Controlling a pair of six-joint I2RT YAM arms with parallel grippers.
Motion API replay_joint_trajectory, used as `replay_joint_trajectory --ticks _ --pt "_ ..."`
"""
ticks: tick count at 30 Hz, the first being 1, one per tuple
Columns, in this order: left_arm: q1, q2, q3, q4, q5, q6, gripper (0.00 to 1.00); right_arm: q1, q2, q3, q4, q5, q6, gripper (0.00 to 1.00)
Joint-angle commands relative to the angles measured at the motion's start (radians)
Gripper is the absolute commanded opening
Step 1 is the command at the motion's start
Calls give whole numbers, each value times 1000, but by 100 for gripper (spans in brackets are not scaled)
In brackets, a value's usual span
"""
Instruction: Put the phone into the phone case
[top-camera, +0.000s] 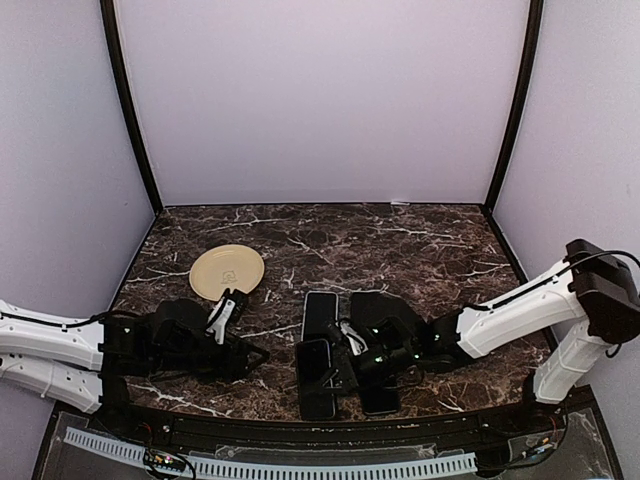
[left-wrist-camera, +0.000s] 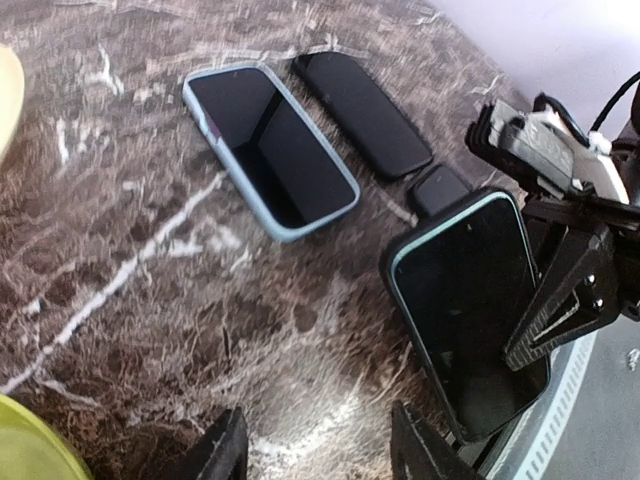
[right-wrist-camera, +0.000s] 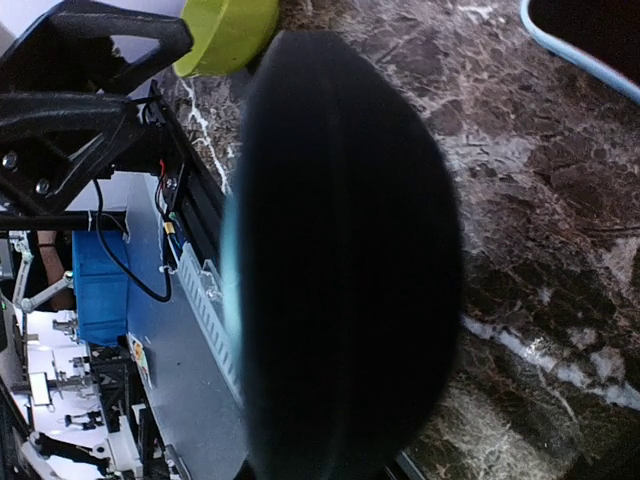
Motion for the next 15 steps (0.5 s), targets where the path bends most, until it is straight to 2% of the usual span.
replay_joint_trajectory --ticks 1,3,6,9,12,15 --pt "-4 100 43 -48 53 32 49 -25 64 -8 204 -61 140 0" --pt "-8 181 91 -56 93 60 48 -40 87 -29 214 -47 166 1" --pt "-27 304 149 -80 119 99 47 -54 94 -37 137 24 169 24" --pt "-47 379 193 -76 121 117 46 -52 84 17 -61 111 115 37" --pt "-63 412 218 -59 162 129 46 -32 80 103 -272 189 44 45" --pt "-74 433 238 -60 171 139 46 -2 103 193 -477 271 -2 46"
